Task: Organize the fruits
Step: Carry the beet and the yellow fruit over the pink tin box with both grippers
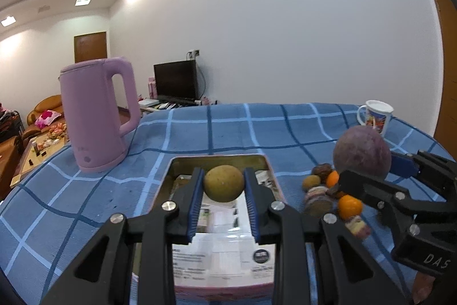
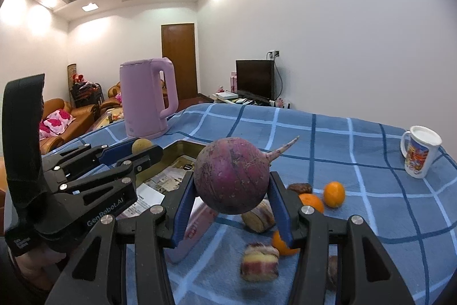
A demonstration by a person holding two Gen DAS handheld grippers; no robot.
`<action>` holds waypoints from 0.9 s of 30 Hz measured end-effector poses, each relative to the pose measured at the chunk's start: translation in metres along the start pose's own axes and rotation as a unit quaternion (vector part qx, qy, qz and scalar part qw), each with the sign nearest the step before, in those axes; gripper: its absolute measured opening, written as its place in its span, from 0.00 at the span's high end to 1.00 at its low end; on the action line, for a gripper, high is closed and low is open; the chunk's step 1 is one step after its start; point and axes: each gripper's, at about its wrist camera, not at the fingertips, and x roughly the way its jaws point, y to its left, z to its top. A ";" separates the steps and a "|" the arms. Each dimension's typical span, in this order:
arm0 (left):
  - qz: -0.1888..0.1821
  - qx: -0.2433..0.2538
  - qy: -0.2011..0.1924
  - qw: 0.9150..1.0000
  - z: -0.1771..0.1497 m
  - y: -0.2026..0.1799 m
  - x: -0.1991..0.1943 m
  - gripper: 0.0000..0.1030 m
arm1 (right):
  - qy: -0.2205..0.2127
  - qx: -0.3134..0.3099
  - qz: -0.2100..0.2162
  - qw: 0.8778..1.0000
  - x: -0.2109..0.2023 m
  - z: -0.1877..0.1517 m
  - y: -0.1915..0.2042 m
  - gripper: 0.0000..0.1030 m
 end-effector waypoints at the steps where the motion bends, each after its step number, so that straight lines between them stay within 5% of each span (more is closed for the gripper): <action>1: 0.003 -0.001 0.003 1.000 0.000 0.003 0.002 0.71 | 0.002 -0.001 0.003 1.000 0.004 0.002 0.002 0.49; 27: 0.038 -0.026 0.088 0.995 -0.008 0.056 0.052 0.71 | 0.069 -0.015 0.038 0.997 0.093 0.014 0.044 0.49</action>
